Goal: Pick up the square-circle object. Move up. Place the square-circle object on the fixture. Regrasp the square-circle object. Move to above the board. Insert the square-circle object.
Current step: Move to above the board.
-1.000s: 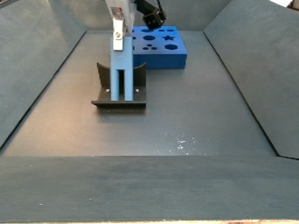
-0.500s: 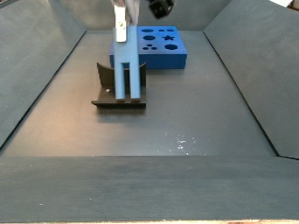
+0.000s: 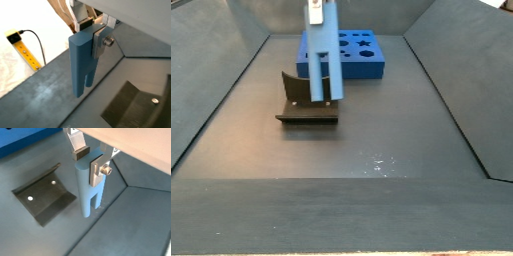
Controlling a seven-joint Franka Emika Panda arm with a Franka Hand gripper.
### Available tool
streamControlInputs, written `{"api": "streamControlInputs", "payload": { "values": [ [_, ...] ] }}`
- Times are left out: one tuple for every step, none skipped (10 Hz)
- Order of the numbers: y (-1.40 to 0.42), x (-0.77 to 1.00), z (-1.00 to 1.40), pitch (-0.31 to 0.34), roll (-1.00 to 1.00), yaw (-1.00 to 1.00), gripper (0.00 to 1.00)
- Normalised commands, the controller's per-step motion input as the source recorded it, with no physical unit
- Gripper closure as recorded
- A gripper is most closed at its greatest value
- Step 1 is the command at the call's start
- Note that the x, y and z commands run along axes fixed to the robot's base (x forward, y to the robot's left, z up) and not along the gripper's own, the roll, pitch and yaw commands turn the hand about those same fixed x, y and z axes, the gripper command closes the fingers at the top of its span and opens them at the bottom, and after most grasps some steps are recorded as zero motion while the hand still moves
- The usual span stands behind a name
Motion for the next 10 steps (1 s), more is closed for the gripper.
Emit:
{"api": "streamControlInputs", "payload": {
  "values": [
    [0.25,-0.19,1.0,0.02,-0.09,0.04,1.0],
    [0.24,-0.18,1.0,0.017,-0.08,0.03,1.0],
    [0.22,-0.17,1.0,0.018,-0.09,0.01,1.0],
    [0.21,-0.17,1.0,0.021,-0.09,0.0,1.0],
    [0.19,-0.16,1.0,0.028,-0.09,-0.01,1.0],
    [0.17,-0.15,1.0,0.042,-0.09,-0.01,1.0],
    [0.15,-0.14,1.0,0.053,-0.09,-0.01,1.0],
    [0.14,-0.14,1.0,0.058,-0.09,-0.01,1.0],
    [0.11,-0.12,1.0,0.077,-0.08,-0.01,1.0],
    [0.1,-0.11,1.0,0.085,-0.09,0.0,1.0]
  ]
}}
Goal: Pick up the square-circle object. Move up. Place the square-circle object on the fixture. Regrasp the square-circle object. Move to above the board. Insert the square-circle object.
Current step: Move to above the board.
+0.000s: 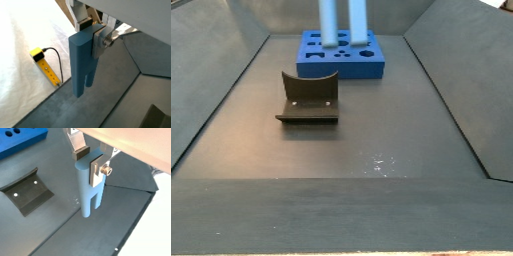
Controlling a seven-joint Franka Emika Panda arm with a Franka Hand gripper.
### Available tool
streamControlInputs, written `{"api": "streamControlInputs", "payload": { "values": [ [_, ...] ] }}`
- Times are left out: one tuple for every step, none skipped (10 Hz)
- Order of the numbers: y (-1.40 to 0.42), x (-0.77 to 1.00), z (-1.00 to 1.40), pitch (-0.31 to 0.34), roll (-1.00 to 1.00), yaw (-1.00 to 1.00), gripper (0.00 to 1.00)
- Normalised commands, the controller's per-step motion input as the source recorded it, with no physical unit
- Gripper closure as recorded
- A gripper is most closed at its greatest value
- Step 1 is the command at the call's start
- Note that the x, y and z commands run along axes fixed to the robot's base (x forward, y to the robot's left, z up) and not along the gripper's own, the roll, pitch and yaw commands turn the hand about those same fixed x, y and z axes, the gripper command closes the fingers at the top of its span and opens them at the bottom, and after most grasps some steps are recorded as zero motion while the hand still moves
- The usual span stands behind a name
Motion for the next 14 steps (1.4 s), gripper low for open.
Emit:
{"api": "streamControlInputs", "payload": {
  "values": [
    [0.07,-0.08,0.92,0.088,-0.09,0.0,1.0],
    [0.04,-0.05,0.72,0.102,-0.09,0.01,1.0],
    [0.02,-0.02,0.58,0.118,-0.09,0.02,1.0],
    [0.01,0.0,0.39,0.134,-0.09,0.02,1.0],
    [0.0,0.01,0.26,0.148,-0.1,0.03,1.0],
    [0.0,0.02,0.18,0.148,-0.1,0.04,1.0],
    [-1.0,-0.15,-0.12,0.043,-0.42,1.0,1.0],
    [-1.0,-0.14,-0.11,0.038,-0.41,1.0,1.0],
    [-1.0,-0.13,-0.11,0.021,-0.4,1.0,1.0],
    [-1.0,-0.12,-0.12,-0.001,-0.39,1.0,1.0],
    [-1.0,-0.12,-0.11,-0.019,-0.38,1.0,1.0],
    [-1.0,-0.1,-0.11,-0.045,-0.37,1.0,1.0],
    [-1.0,-0.09,-0.1,-0.062,-0.36,1.0,1.0],
    [-1.0,-0.08,-0.09,-0.084,-0.34,1.0,1.0]
  ]
}}
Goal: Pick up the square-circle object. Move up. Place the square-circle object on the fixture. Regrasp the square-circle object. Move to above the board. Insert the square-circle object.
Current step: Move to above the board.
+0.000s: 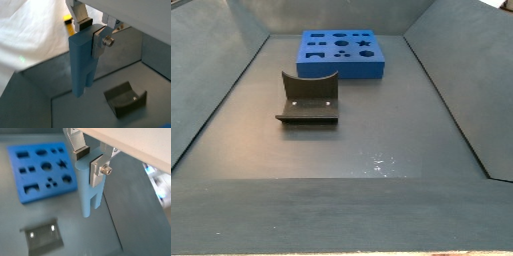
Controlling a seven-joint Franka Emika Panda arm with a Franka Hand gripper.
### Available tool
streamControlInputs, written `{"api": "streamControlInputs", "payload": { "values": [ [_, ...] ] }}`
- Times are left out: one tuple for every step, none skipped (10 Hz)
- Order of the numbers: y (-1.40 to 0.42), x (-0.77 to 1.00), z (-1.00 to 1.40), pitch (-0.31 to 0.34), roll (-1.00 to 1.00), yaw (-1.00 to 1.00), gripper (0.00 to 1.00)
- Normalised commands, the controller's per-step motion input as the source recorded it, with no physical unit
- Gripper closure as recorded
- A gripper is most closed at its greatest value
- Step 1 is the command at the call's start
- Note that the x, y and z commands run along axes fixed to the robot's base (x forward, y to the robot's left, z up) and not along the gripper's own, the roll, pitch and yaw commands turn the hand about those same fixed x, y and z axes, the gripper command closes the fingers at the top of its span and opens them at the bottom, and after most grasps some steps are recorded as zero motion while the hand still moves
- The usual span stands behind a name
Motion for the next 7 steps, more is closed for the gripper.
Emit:
{"api": "streamControlInputs", "payload": {
  "values": [
    [-1.0,-0.07,-0.09,-0.099,-0.33,1.0,1.0],
    [-1.0,-0.05,-0.08,-0.119,-0.31,1.0,1.0],
    [-1.0,-0.03,-0.08,-0.134,-0.29,1.0,1.0],
    [-1.0,-0.02,-0.08,-0.145,-0.28,1.0,1.0],
    [-0.73,0.02,-0.06,-0.175,-0.25,1.0,1.0],
    [-0.54,0.03,-0.04,-0.186,-0.24,1.0,1.0],
    [-0.2,0.02,-0.01,-0.205,-0.21,1.0,1.0]
  ]
}}
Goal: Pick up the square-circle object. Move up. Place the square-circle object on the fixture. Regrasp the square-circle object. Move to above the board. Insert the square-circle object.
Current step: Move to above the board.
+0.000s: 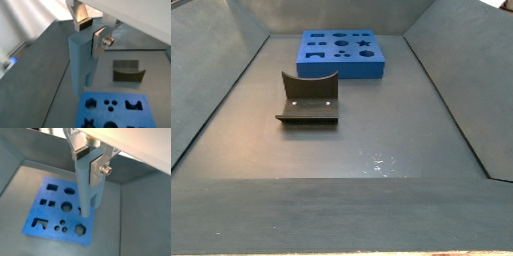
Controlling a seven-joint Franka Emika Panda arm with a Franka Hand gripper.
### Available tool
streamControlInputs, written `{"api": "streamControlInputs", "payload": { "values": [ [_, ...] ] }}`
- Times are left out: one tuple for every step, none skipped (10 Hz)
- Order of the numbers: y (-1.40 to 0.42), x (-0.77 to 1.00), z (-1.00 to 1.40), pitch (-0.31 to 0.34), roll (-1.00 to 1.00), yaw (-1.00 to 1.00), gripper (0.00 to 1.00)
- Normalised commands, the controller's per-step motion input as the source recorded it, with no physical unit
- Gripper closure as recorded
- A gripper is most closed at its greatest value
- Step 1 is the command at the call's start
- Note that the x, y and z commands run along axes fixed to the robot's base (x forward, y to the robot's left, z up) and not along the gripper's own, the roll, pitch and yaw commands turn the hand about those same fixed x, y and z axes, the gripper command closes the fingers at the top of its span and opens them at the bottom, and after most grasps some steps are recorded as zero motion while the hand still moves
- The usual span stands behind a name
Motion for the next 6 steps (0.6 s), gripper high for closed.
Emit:
{"api": "streamControlInputs", "payload": {
  "values": [
    [-0.11,0.01,-0.01,-0.215,-0.19,1.0,1.0],
    [-0.03,-0.01,-0.01,-0.242,-0.18,1.0,1.0],
    [-0.01,-0.03,0.0,-0.271,-0.16,1.0,1.0],
    [0.0,-0.06,0.0,-0.319,-0.15,1.0,1.0],
    [0.01,-0.06,0.0,-0.363,-0.13,1.0,1.0],
    [0.01,-0.07,0.0,-0.339,-0.09,0.77,1.0]
  ]
}}
